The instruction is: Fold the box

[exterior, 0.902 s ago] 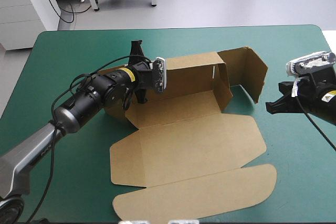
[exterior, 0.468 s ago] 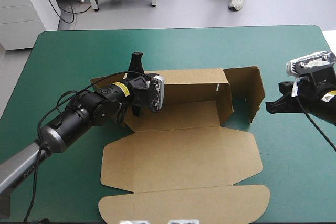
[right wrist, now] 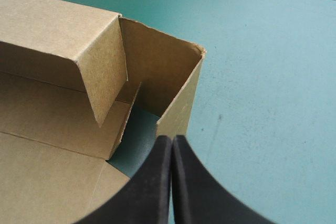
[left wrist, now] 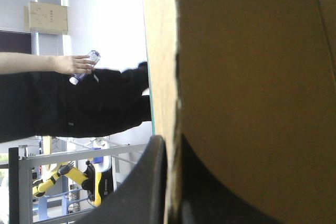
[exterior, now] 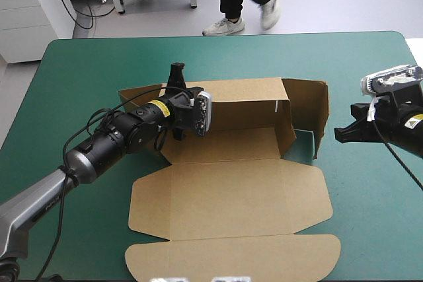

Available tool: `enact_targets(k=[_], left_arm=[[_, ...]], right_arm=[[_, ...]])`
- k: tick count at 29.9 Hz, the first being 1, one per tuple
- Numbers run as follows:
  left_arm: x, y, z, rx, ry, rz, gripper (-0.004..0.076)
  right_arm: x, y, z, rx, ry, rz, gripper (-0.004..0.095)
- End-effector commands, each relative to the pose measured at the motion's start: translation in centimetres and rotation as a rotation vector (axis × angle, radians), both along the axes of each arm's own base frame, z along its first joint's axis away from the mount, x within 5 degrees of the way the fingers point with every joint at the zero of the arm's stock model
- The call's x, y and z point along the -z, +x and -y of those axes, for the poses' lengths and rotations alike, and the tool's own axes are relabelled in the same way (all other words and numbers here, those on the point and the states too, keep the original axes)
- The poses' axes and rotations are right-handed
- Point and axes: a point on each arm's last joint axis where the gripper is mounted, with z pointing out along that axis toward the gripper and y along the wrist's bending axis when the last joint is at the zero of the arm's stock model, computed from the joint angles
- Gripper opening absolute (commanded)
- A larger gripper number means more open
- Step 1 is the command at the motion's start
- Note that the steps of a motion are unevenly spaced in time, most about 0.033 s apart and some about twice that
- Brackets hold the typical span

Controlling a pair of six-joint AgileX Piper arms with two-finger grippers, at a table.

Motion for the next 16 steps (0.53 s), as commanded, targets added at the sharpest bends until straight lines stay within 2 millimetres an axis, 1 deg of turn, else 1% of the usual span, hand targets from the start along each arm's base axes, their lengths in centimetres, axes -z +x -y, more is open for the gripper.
enact_targets(k=[1, 11, 14, 16], left_arm=[[-1.70, -0.20, 0.22, 0.000, -0.066, 0.052, -0.0008], [-1.66, -0.18, 0.23, 0.000, -0.065, 0.051, -0.0008], [-1.46, -0.25, 0.20, 0.004, -0.045, 0.037, -0.0008], [-1.25, -0.31, 0.15, 0.008, -0.022, 0.024, -0.0008]], right_arm=[[-1.46, -0.32, 0.07, 0.018, 0.018, 0.086, -0.0022], [-1.58, -0.24, 0.11, 0.023, 0.018, 0.102, -0.0021], [-1.68, -0.18, 0.13, 0.025, 0.016, 0.115, 0.0011], [-1.68, -0.18, 0.11, 0.024, 0.019, 0.115, 0.0060]])
